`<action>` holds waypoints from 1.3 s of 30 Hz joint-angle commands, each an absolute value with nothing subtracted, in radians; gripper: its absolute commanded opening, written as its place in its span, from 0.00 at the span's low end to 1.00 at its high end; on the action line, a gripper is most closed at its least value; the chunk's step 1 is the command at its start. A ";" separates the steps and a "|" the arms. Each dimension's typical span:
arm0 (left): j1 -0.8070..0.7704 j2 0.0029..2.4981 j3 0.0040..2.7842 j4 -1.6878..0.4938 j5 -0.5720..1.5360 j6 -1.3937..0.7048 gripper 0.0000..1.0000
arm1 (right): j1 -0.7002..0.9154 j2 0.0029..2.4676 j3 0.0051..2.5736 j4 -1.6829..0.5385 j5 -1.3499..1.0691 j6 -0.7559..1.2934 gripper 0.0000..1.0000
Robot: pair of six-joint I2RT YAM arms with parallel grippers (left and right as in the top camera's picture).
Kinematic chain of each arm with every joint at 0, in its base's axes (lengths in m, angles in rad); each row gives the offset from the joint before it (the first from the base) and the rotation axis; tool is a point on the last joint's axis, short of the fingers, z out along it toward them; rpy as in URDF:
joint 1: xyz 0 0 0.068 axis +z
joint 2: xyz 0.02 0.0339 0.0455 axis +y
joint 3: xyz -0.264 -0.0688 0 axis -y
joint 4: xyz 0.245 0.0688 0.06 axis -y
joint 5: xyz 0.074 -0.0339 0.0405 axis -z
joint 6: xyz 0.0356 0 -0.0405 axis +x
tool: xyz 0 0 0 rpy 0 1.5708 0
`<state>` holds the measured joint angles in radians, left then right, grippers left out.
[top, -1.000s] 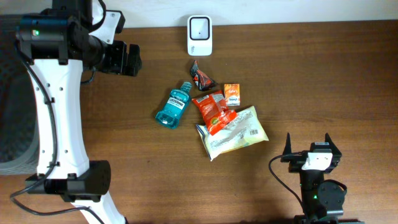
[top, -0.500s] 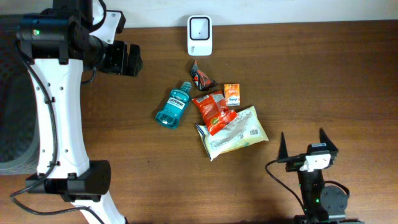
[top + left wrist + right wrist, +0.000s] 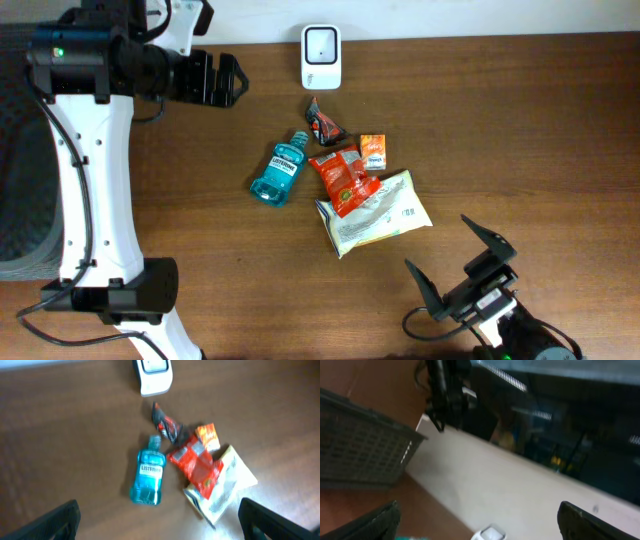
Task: Scan the item barcode
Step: 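Move the right gripper over the Listerine bottle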
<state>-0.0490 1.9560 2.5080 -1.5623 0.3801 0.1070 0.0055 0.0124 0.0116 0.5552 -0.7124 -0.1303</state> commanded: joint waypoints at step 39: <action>0.271 1.948 2.505 -1.347 -0.010 -0.134 0.99 | 0.035 1.086 1.001 0.027 -1.115 0.580 0.98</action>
